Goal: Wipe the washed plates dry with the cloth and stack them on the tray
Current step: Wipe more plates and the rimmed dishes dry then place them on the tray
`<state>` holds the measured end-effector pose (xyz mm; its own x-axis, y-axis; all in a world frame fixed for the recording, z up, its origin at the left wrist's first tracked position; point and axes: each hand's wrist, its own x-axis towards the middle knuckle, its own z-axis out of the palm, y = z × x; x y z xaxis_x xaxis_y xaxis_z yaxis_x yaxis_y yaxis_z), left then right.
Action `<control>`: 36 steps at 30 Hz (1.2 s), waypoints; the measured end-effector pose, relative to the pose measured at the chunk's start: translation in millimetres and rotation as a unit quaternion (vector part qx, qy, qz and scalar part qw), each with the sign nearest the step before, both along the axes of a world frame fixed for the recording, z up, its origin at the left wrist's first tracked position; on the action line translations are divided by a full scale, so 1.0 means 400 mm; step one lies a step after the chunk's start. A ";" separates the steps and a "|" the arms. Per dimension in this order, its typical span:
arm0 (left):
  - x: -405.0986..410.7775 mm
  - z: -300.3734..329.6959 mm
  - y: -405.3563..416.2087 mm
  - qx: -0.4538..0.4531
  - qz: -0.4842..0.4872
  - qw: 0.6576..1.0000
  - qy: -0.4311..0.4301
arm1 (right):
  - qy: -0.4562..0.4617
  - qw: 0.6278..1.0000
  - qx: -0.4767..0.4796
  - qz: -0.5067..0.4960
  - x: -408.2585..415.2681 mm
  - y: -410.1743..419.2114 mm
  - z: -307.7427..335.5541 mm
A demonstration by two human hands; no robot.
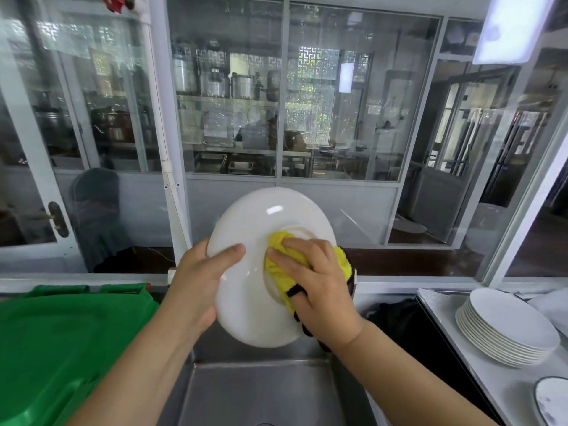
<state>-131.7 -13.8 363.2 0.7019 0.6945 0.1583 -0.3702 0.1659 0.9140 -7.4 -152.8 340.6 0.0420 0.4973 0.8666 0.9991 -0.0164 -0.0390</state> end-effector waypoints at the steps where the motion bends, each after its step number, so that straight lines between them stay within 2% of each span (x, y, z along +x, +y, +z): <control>1: -0.004 0.001 0.005 -0.006 0.002 1.000 -0.002 | -0.012 1.000 -0.013 0.015 -0.004 -0.004 -0.013; 4: -0.023 -0.001 0.019 -0.014 0.008 1.000 -0.009 | -0.031 0.999 -0.030 0.028 0.001 -0.028 -0.048; 11: -0.027 -0.008 0.015 -0.035 0.001 0.999 -0.002 | 0.007 0.999 0.020 -0.024 0.028 0.002 -0.002; 17: -0.024 -0.015 0.038 -0.060 0.019 0.998 -0.028 | -0.040 0.999 -0.034 0.010 0.024 -0.011 -0.027; 18: -0.025 -0.019 0.045 -0.071 0.025 0.997 -0.036 | -0.026 0.999 -0.024 0.003 0.033 -0.021 -0.030; 21: -0.014 -0.040 0.055 -0.134 0.042 0.989 -0.046 | 0.092 0.993 0.060 -0.052 0.051 -0.029 -0.021; 23: 0.003 -0.048 0.046 -0.180 0.054 0.981 -0.046 | 0.127 0.986 0.087 -0.060 0.021 -0.009 -0.017; 29: 0.037 -0.045 0.012 -0.238 0.100 0.965 -0.045 | 0.090 0.994 0.052 -0.045 -0.093 0.059 -0.063; 36: 0.030 -0.047 -0.016 -0.285 0.061 0.955 -0.051 | -0.022 0.999 0.020 0.033 -0.132 0.073 -0.084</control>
